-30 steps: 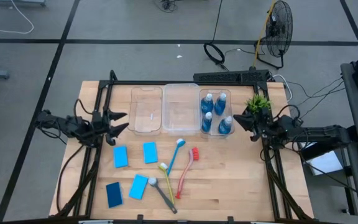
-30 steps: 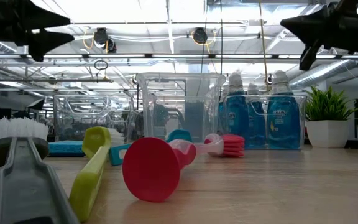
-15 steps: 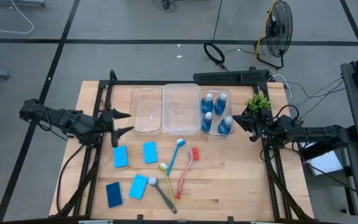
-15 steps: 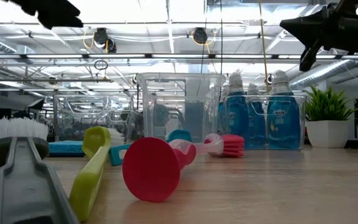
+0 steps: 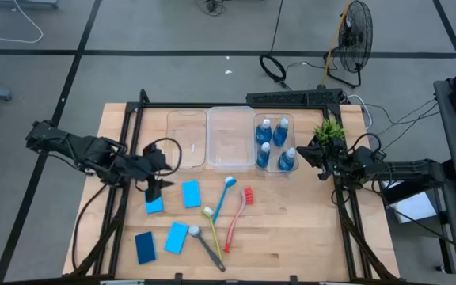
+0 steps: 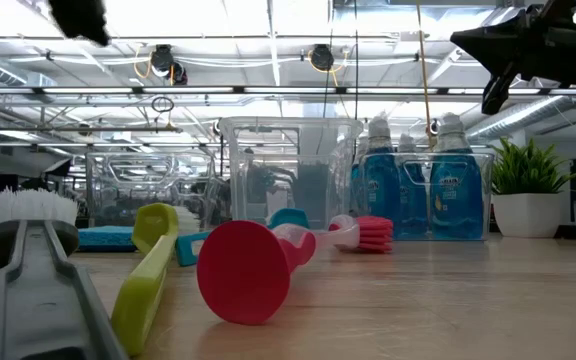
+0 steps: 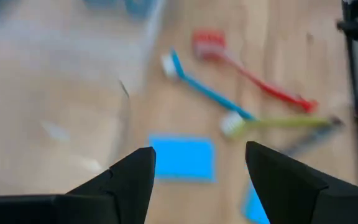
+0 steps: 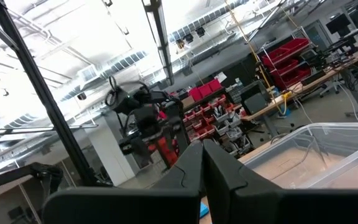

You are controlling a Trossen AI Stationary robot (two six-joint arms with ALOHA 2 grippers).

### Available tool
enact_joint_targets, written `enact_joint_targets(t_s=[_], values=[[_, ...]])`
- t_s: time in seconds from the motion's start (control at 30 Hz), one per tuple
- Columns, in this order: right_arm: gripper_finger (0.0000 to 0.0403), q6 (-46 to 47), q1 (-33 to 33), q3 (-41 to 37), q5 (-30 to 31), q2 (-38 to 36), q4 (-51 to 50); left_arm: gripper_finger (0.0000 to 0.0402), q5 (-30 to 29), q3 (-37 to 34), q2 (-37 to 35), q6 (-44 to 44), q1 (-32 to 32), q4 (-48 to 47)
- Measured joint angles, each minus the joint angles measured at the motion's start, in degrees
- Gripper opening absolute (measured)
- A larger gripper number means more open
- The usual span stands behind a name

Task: Pick & Place Kitchen Sink Supplies
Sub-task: Put the blue sponge wipe into the left transparent bin

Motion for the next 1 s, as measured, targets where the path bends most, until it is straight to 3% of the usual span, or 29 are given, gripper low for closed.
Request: enact_joint_targets(t_s=[0.2, 0.3, 0.67, 0.87, 1.0], values=[[0.0001, -0.1, 0.0, 0.0, 0.0, 0.0, 0.0, 0.0253, 12.8, 0.2, 2.7, -23.0, -0.1, -11.0], [0.0, -0.1, 0.0, 0.0, 0.0, 0.0, 0.1, 0.0253, 15.8, 0.2, 3.5, -31.4, -0.7, -15.1], [0.0, -0.1, 0.0, 0.0, 0.0, 0.0, 0.1, 0.0253, 4.2, 0.2, 4.6, -31.7, -1.1, -8.0], [0.0, -0.1, 0.0, 0.0, 0.0, 0.0, 0.1, 0.0253, 3.8, 0.0, 4.6, -32.4, -1.0, -7.7], [0.0, 0.0, 0.0, 0.0, 0.0, 0.0, 0.1, 0.0253, 3.8, -2.7, 4.6, -39.7, -1.1, -12.0]])
